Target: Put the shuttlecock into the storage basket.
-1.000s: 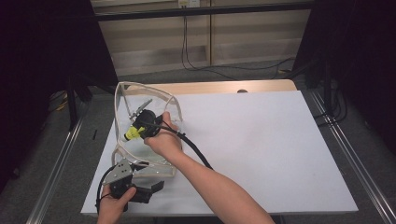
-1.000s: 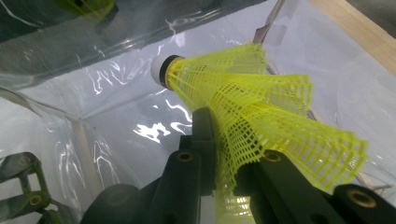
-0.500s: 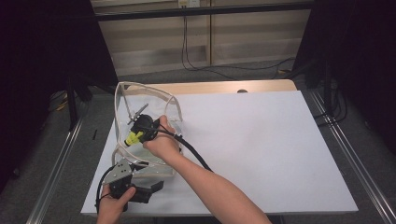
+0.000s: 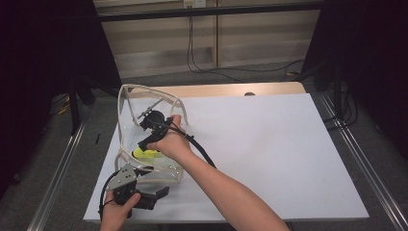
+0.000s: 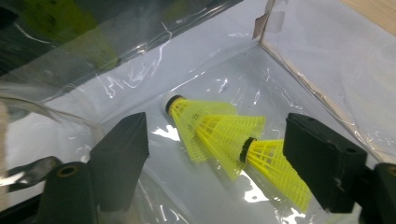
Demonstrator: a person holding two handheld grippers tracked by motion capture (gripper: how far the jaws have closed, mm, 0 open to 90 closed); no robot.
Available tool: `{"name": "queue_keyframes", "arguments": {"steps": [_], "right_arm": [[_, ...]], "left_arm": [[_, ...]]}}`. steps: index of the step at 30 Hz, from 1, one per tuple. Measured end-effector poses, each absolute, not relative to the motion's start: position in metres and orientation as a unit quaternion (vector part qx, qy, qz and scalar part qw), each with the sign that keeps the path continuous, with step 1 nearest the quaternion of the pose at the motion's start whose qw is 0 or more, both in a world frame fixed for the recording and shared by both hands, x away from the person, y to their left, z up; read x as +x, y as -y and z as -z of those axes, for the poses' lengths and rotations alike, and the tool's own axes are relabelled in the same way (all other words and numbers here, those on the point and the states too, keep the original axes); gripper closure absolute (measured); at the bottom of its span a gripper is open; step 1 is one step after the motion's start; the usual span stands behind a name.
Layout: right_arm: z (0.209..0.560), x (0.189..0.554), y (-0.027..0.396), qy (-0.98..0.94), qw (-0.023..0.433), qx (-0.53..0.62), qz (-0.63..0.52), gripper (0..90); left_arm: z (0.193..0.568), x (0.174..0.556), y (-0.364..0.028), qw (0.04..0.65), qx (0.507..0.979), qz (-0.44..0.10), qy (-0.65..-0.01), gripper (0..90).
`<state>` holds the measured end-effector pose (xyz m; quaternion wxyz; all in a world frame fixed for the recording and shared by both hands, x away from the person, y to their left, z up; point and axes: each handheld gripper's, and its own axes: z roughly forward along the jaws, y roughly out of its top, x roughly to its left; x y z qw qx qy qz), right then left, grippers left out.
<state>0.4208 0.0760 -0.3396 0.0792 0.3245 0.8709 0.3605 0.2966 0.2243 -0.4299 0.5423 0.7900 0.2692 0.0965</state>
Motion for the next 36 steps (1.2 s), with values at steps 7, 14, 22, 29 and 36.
{"name": "queue_keyframes", "arguments": {"steps": [7,14,22,29,36], "right_arm": [[0.33,0.412,-0.076,-0.875,0.085,0.309,-0.362,19.3],[0.317,0.406,-0.067,-0.873,0.087,0.304,-0.371,14.6],[0.308,0.402,-0.051,-0.868,0.078,0.303,-0.386,13.0],[0.301,0.395,-0.038,-0.865,0.077,0.294,-0.4,12.5],[0.295,0.39,-0.022,-0.862,0.07,0.289,-0.41,11.9]], "left_arm": [[0.429,0.295,-0.224,0.538,0.789,-0.105,-0.276,3.8],[0.429,0.295,-0.223,0.538,0.79,-0.104,-0.276,3.8],[0.429,0.293,-0.224,0.537,0.79,-0.106,-0.277,3.7],[0.428,0.294,-0.225,0.54,0.79,-0.101,-0.271,3.8],[0.428,0.294,-0.224,0.538,0.792,-0.105,-0.268,3.8]]}}
